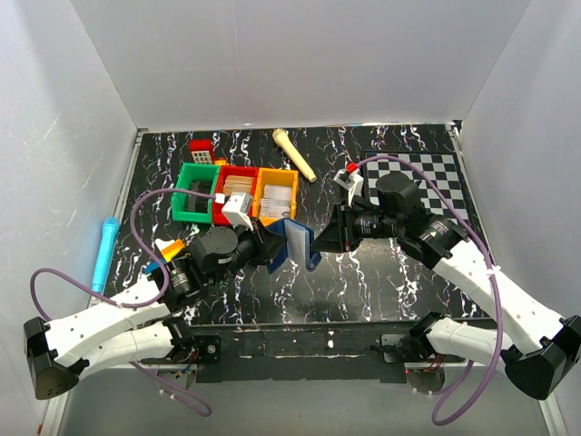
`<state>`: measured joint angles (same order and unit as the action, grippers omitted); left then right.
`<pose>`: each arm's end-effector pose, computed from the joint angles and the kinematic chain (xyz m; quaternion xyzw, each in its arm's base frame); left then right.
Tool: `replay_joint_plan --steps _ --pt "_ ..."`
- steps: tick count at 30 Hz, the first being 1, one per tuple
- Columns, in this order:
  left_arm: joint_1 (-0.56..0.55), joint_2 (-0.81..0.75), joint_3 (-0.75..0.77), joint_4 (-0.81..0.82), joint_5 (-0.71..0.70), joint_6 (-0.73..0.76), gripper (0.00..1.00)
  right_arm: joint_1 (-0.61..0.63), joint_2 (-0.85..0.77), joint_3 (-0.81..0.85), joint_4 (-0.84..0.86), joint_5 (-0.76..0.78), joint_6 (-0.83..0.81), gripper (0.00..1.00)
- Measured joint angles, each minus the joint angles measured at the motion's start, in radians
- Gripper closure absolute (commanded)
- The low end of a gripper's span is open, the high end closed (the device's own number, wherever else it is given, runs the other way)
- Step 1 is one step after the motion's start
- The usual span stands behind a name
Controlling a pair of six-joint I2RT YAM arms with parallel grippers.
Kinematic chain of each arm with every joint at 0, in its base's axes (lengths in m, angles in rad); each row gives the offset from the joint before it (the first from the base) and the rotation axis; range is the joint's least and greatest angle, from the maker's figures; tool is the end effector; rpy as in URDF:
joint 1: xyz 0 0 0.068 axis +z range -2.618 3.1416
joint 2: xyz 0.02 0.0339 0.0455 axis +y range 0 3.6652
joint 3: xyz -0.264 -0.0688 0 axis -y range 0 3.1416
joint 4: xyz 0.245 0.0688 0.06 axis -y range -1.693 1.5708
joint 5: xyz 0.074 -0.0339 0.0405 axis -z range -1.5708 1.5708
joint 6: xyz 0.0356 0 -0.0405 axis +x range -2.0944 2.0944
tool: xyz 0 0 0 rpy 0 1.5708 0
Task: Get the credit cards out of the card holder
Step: Place the card holder at the center of the board.
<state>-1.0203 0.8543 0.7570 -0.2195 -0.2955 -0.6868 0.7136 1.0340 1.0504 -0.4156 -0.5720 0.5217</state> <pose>0.1129 -0.1642 0.3148 0.0478 0.8042 -0.3590 0.4713 0.1573 0.1617 0.3640 -0.2318 0.7808 0.4988 0.2963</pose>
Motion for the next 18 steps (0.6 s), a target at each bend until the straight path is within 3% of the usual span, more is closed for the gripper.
replay_joint_plan --steps 18 --pt "0.004 -0.003 -0.044 0.085 0.058 0.022 1.0 0.0 0.022 0.0 -0.004 -0.029 -0.001 0.66"
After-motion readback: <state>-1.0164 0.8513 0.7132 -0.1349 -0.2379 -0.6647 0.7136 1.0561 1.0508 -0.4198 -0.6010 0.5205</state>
